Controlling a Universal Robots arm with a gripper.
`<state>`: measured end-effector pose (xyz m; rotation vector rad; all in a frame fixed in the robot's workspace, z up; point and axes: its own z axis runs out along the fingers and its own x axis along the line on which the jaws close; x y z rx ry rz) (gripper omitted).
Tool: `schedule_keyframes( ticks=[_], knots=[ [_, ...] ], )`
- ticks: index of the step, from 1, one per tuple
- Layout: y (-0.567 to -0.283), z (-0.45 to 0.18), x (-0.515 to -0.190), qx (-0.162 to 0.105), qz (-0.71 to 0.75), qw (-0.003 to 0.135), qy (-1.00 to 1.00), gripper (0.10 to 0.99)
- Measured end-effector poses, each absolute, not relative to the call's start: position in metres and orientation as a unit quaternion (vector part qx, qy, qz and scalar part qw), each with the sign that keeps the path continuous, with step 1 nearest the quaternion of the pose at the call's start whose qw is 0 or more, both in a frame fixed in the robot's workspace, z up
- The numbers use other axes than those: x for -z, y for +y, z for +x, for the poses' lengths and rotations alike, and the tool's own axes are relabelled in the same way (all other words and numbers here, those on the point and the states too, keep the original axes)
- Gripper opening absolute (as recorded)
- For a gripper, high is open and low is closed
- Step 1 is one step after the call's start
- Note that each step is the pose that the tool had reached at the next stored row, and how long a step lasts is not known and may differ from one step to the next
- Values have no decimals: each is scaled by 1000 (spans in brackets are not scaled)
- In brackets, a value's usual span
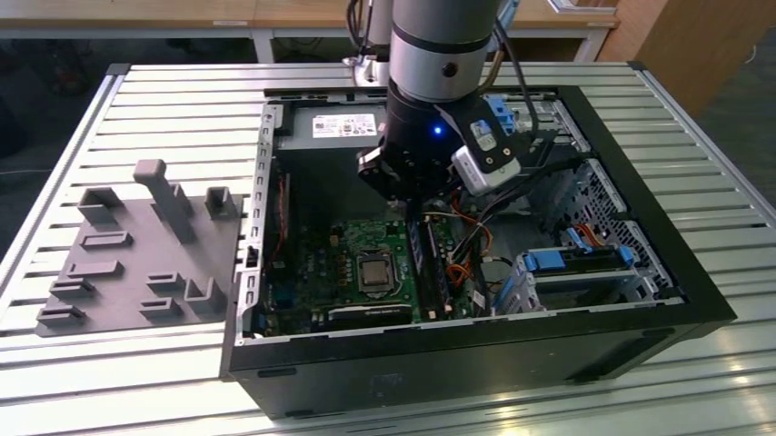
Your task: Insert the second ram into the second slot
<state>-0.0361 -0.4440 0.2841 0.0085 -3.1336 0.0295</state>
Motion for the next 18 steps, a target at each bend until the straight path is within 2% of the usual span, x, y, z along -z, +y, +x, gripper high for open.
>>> schedule_keyframes(
  ticks=[18],
  knots=[
    [-445, -36, -273, -10, 3, 7, -1000, 133]
  ],
)
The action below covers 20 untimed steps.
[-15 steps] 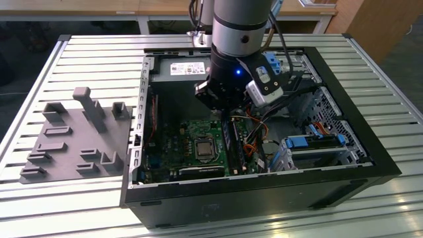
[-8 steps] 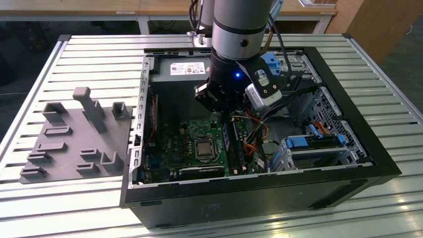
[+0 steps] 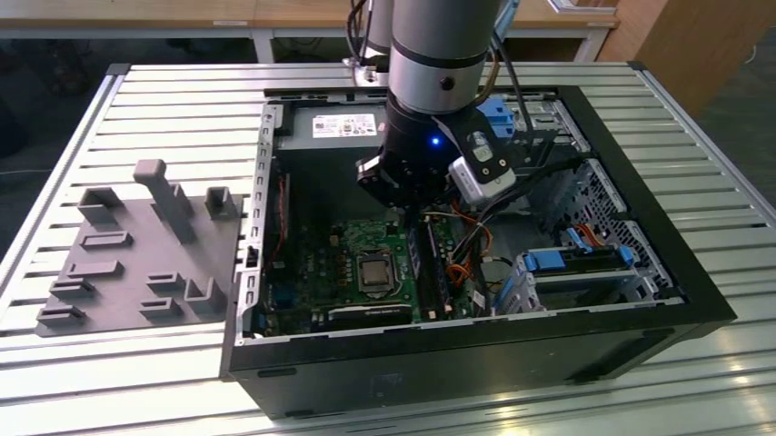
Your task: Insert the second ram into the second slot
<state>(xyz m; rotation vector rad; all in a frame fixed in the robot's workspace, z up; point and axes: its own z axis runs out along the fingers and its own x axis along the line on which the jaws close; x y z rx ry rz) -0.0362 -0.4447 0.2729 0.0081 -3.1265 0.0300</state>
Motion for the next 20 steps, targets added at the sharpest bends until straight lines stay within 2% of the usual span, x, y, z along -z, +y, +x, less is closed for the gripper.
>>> schedule_keyframes(
  ticks=[20],
  knots=[
    [-451, -34, -251, -10, -5, 8, -1000, 133]
  ],
)
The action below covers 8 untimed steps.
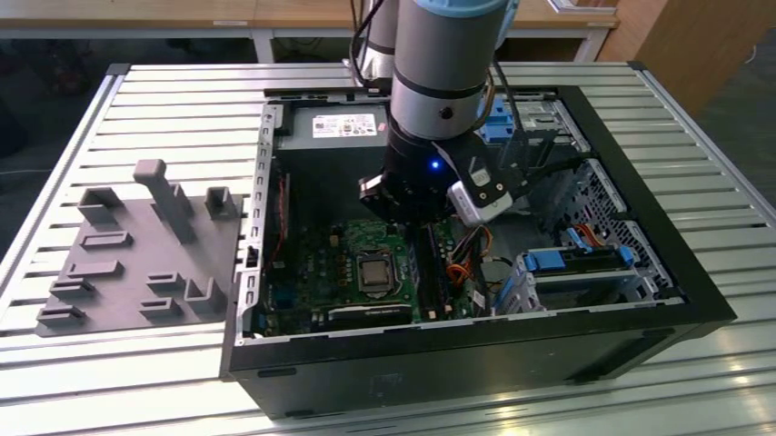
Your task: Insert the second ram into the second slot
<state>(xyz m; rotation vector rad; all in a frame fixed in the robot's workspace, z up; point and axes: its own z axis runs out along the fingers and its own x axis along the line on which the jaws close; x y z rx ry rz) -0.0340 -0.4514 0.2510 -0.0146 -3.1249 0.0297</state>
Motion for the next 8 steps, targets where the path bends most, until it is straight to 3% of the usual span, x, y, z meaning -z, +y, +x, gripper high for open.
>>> schedule_keyframes(
  ticks=[8],
  knots=[
    [-451, -32, -242, -10, -2, 9, -1000, 133]
  ],
)
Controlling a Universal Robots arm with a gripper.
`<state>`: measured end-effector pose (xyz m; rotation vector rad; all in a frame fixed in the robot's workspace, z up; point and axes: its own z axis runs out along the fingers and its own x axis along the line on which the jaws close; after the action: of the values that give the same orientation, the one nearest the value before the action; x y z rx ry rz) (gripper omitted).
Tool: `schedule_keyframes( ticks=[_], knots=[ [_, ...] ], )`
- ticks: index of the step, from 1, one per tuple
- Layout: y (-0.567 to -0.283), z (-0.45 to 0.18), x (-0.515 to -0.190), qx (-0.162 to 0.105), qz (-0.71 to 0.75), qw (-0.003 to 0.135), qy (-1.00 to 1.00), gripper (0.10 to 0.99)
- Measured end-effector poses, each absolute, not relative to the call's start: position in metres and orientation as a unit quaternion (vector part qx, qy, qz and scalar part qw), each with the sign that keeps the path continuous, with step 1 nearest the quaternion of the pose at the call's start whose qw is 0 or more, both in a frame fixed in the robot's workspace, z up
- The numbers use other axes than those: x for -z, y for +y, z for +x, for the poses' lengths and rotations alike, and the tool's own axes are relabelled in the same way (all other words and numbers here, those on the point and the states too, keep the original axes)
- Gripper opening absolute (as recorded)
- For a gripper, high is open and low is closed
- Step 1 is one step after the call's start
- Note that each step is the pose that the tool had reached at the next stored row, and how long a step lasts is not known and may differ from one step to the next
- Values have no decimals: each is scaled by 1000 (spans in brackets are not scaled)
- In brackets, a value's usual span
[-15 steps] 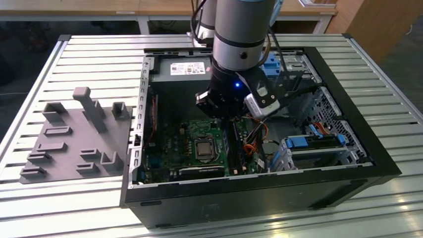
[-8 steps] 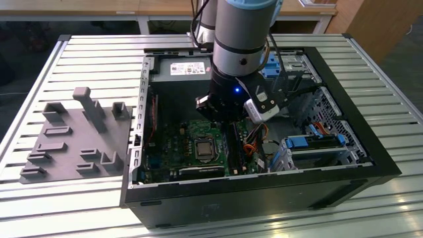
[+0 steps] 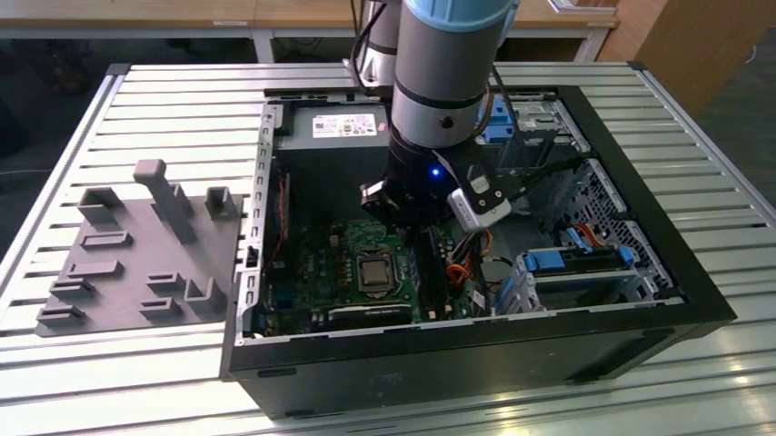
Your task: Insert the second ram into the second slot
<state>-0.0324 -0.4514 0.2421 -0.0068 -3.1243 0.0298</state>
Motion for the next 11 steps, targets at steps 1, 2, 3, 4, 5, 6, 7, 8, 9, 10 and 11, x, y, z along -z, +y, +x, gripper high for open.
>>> schedule_keyframes(
  ticks=[1, 2, 3, 4, 5, 6, 7, 8, 9, 10, 11],
  knots=[
    [-451, -32, -242, -10, 0, 9, -1000, 133],
    [-451, -32, -241, -10, 2, 8, -1000, 133],
    [-451, -32, -240, -10, 3, 8, -1000, 133],
    [-451, -32, -240, -10, 3, 9, -1000, 133],
    [-451, -32, -240, -10, 3, 9, -1000, 133],
    [-451, -32, -240, -10, 3, 9, -1000, 133],
    [-451, -32, -239, -10, 3, 8, -1000, 133],
    [-451, -31, -239, -10, 3, 8, -1000, 133],
    [-451, -31, -238, -10, 3, 8, -1000, 133],
    [-451, -30, -238, -10, 3, 8, -1000, 133],
    [-451, -30, -237, -10, 3, 8, -1000, 133]
  ],
)
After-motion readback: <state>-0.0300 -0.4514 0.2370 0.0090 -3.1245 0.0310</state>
